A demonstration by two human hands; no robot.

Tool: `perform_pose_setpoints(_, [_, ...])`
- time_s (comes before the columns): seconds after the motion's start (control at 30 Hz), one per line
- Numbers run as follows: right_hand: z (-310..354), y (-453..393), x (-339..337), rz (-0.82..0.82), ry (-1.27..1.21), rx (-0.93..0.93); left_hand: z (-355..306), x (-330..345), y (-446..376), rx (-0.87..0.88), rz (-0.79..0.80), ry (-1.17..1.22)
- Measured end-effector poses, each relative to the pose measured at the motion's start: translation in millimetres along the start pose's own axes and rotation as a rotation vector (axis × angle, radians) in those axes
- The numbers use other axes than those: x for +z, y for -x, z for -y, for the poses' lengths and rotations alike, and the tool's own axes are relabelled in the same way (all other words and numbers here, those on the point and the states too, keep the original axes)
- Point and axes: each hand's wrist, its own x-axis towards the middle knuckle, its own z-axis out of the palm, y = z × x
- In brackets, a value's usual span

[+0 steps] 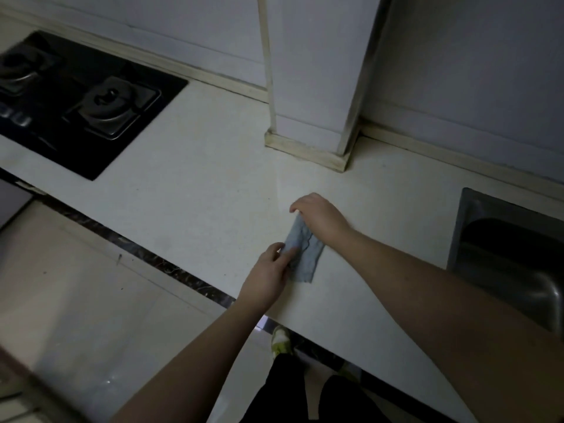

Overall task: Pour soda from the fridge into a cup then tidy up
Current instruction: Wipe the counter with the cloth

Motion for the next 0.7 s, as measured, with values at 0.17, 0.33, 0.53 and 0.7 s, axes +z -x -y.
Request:
perform_pose_setpoints(0.17, [7.1,13.1,46.6,-0.220,-0.064,-0.051,28.4,6.9,11.6,0.110,0.009,-0.050])
perform_pose_setpoints(0.33, [5.6,16.6,67.9,-0.135,-0.040,0.008,29.1,9.1,20.5,0.228,0.057,-0.138])
perform_pose_setpoints(0.53, [5.2,27.2,72.2,-0.219,0.178,0.073,26.3,13.8,13.7,0.260,0.061,-0.140])
perform_pose_setpoints(0.7, [5.5,35.3,79.3,-0.218,0.162,0.134,25.1,14.0,18.0,0.243,0.109,-0.170])
